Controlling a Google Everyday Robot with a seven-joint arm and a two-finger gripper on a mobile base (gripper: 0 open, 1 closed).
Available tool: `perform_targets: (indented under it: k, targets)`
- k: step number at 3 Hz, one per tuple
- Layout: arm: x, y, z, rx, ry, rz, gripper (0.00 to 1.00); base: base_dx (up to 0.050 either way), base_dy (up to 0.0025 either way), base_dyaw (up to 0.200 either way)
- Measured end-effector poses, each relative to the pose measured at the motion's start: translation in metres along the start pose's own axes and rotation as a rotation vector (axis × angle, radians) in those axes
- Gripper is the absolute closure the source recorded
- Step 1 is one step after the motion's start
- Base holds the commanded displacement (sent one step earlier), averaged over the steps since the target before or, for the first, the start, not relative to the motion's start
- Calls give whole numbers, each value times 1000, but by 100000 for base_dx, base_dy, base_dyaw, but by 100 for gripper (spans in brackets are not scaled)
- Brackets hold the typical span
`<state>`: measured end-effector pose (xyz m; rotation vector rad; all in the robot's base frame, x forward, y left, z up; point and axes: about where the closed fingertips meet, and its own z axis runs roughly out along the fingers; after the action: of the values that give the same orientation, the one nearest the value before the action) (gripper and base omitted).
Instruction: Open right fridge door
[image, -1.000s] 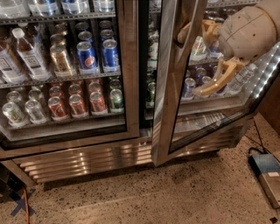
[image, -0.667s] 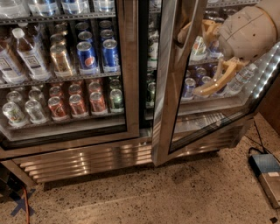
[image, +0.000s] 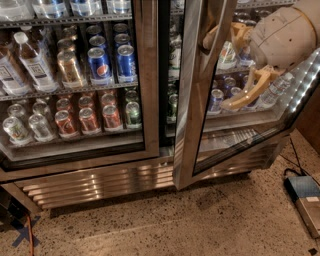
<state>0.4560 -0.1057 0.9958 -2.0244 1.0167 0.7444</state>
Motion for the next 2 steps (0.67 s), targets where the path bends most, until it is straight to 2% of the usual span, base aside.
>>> perform_targets:
  k: [2]
  targets:
    - [0,0,0,0,0,0,38,0,0,0]
